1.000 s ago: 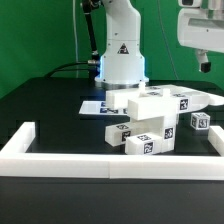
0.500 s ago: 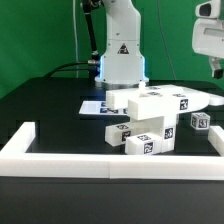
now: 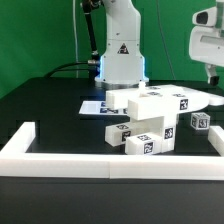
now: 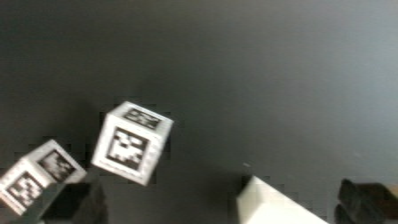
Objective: Assemble chair
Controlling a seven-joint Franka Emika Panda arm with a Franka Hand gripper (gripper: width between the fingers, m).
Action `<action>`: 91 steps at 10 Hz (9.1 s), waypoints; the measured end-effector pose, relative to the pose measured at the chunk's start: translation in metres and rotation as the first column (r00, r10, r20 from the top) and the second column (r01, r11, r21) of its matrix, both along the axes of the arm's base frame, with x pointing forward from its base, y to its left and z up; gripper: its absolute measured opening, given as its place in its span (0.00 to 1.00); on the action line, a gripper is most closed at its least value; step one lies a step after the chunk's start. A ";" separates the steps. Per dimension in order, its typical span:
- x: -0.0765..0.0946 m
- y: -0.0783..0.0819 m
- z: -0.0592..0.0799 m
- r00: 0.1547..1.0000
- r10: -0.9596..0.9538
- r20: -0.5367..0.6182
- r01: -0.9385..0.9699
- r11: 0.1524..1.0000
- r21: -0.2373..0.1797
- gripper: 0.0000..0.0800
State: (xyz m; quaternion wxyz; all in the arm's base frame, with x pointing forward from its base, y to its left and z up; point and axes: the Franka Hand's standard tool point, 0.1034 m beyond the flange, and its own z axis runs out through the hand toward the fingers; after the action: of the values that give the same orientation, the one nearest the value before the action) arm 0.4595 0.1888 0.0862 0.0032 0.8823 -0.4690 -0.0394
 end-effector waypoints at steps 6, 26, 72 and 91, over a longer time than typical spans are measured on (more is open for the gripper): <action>-0.006 -0.011 -0.019 0.999 0.027 -0.018 -0.028 0.999 -0.023 0.81; -0.008 -0.036 -0.034 0.992 0.122 -0.019 -0.123 0.991 -0.050 0.81; 0.046 -0.117 0.043 0.917 0.400 0.010 -0.400 0.917 0.012 0.37; 0.110 -0.165 0.052 0.867 0.496 0.048 -0.493 0.868 -0.050 0.37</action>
Offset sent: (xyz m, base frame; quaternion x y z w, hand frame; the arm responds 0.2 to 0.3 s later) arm -0.0040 -0.0057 -0.0148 0.0010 0.0139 -0.0073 0.9999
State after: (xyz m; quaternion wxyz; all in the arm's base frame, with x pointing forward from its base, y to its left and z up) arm 0.5697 0.0236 0.1379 0.0152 0.9735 -0.2281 -0.0023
